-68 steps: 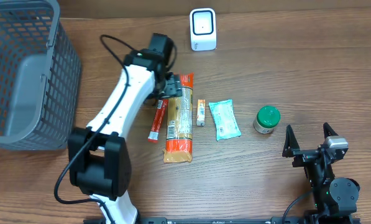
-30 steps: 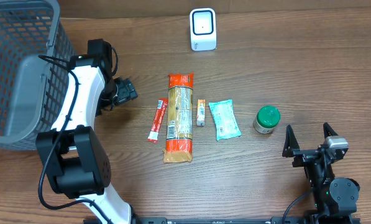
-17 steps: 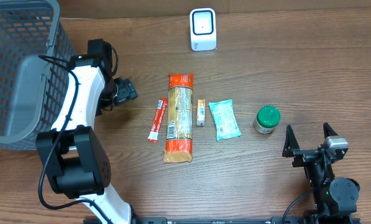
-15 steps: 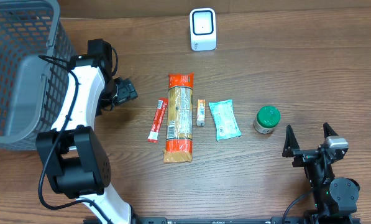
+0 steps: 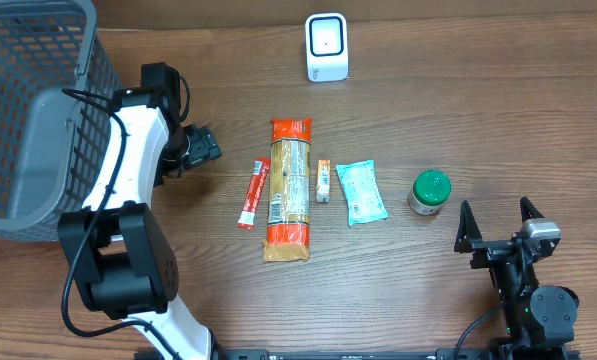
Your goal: Scan the item barcode
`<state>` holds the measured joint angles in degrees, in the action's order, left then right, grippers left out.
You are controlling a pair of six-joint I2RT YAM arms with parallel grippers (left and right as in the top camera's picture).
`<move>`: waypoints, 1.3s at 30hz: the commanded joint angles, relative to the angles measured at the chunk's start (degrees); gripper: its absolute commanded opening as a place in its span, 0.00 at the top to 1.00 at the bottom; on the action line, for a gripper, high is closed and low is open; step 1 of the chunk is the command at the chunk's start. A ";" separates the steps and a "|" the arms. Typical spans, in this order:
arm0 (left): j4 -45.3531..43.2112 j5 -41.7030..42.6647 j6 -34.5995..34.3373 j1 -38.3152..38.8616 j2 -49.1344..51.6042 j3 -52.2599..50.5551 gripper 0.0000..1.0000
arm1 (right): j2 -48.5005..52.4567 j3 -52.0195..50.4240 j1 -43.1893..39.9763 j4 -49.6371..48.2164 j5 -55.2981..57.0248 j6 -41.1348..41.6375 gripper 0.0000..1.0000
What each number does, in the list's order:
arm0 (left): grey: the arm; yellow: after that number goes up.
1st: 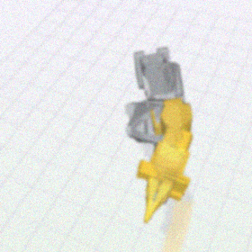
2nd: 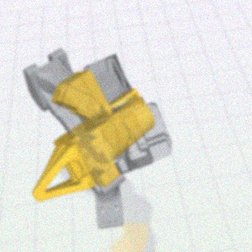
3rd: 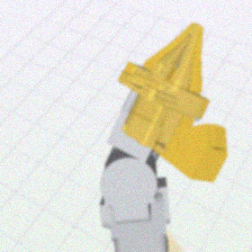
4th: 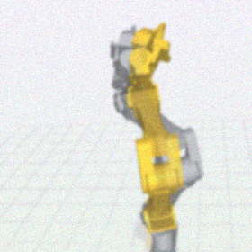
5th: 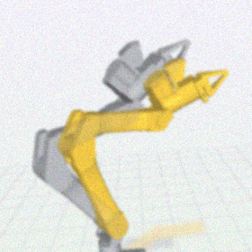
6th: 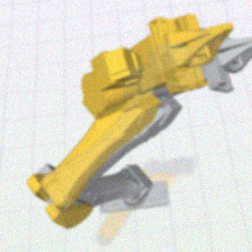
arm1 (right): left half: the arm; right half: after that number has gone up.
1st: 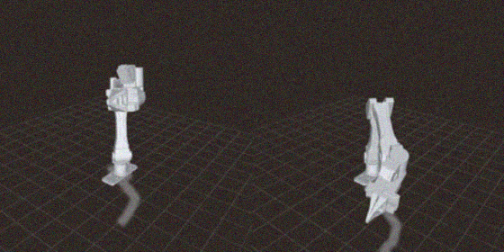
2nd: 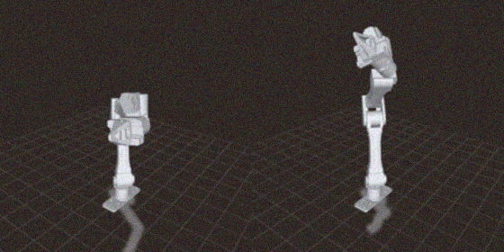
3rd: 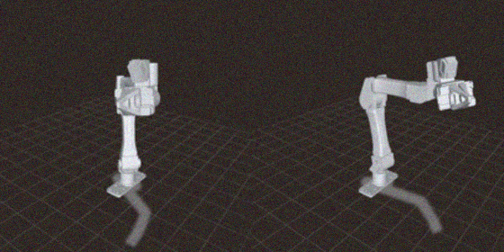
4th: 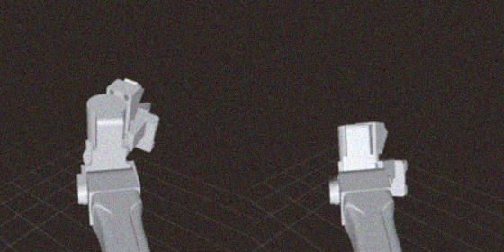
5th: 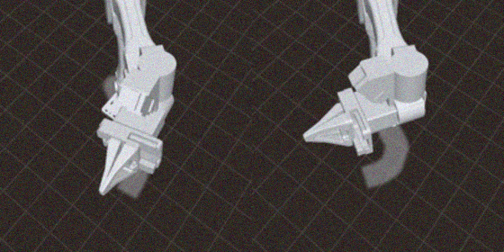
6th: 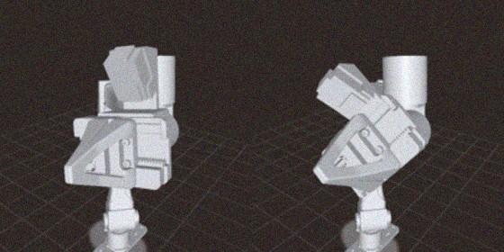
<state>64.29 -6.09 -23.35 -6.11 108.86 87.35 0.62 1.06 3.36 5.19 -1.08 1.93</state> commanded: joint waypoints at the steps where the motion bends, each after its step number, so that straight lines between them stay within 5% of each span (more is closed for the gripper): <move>1: -0.11 -0.50 1.53 -0.26 -0.96 -0.66 0.00 | -0.44 -0.61 -0.22 -0.39 -0.22 -0.02 0.00; 15: -0.11 -0.50 1.53 -0.24 -0.96 -0.66 0.00 | -0.39 -0.42 -0.11 -0.35 -2.19 1.49 0.00; 19: -0.11 -0.50 1.53 -0.26 -0.96 -0.66 0.00 | -0.17 4.70 -0.11 6.08 -2.01 4.28 0.00; 24: -0.11 -0.50 1.53 -0.24 -0.96 -0.66 0.00 | 3.78 19.63 -0.11 13.49 -0.04 4.26 0.00; 39: -0.11 -0.50 1.53 -0.24 -0.96 -0.66 0.00 | 44.02 80.17 -0.11 62.90 -0.52 4.24 0.00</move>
<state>64.25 -6.26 -23.35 -6.11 108.86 87.11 37.43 73.65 3.38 62.81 -2.07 5.98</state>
